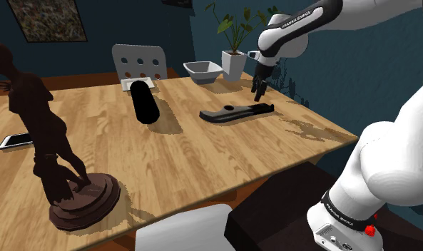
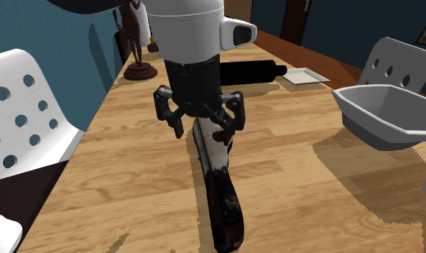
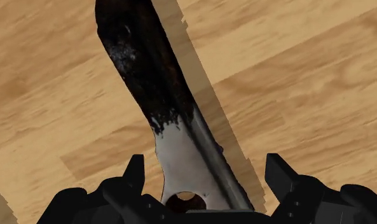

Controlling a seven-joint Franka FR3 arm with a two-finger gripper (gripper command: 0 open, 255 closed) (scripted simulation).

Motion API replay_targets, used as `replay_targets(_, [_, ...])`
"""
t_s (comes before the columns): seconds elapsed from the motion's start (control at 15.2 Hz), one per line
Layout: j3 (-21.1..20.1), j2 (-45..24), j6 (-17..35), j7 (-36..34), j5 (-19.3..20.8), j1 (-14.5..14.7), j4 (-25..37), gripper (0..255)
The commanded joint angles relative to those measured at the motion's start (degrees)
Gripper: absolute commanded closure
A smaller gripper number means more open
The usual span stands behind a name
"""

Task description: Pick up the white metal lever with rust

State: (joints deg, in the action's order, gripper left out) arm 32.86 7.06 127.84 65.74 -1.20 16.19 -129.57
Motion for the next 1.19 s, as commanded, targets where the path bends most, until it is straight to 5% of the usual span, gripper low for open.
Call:
replay_targets(0.0, [1.3,-5.9,1.6,8.1,-4.2,1.0,2.8,0])
replay_targets(0.73, [0.6,-13.5,7.4,15.7,-10.6,0.3,2.6,0])
replay_targets(0.79, [0.6,-13.4,7.4,15.6,-10.6,0.4,2.5,255])
replay_targets(1.12, [0.6,-13.5,7.4,15.6,-10.6,0.4,2.6,255])
